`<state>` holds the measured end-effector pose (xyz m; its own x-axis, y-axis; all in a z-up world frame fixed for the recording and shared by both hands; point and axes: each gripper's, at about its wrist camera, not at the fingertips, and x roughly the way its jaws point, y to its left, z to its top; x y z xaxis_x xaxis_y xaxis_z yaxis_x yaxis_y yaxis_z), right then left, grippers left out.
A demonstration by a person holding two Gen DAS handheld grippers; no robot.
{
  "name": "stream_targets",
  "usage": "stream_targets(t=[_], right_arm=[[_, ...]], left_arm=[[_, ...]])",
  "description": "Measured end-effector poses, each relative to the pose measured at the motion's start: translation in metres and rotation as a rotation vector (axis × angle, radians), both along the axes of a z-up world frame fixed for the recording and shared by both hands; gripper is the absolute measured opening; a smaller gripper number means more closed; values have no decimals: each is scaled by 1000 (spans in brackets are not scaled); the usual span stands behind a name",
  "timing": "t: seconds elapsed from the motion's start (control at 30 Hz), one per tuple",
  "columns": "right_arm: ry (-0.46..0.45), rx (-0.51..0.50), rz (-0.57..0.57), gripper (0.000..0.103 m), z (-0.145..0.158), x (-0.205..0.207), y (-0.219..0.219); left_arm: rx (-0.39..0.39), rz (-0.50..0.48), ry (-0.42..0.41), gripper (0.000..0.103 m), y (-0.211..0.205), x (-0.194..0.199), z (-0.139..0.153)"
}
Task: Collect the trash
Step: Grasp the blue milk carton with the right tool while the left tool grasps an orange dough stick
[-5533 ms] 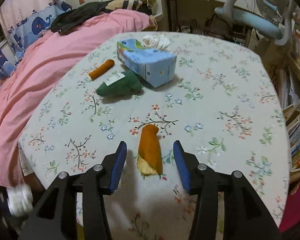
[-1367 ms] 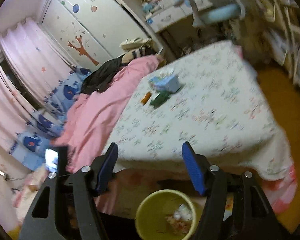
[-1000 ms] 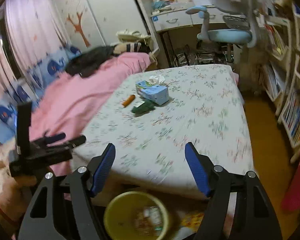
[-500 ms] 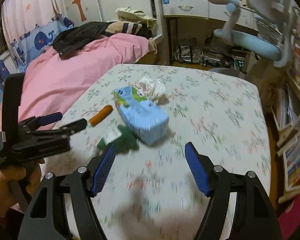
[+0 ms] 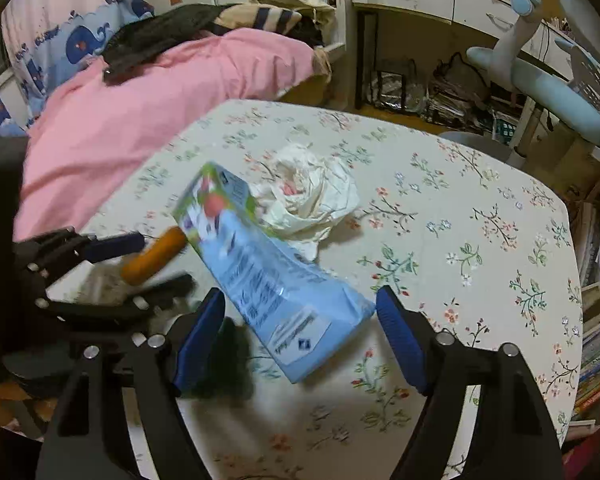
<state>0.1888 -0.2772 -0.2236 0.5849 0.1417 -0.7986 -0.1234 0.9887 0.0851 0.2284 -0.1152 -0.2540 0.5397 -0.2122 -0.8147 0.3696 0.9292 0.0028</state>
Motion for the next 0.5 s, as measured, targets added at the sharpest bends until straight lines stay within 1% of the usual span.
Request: stream_targets(t=[0.03, 0.1, 0.13, 0.17, 0.2, 0.3, 0.4, 0.5], right_arm=[[4, 10, -6, 56, -1, 1, -3], [4, 34, -27, 55, 2, -2, -15], [0, 40, -33, 55, 4, -2, -19], [-2, 54, -41, 55, 8, -5, -26], [-3, 66, -47, 55, 10, -7, -31], [-8, 105, -83, 54, 20, -22, -54], [21, 140, -116, 53, 21, -44, -79], [74, 168, -116, 53, 15, -53, -89]], left_arm=[[-15, 9, 6, 37, 3, 3, 1], [-55, 34, 32, 20, 13, 8, 2], [-76, 47, 46, 16, 17, 10, 2], [-111, 62, 66, 16, 23, 13, 2], [-167, 90, 96, 16, 33, 17, 1], [-251, 137, 131, 16, 52, 19, 2], [-317, 149, 141, 15, 63, 17, 7], [-345, 145, 133, 16, 69, 11, 14]])
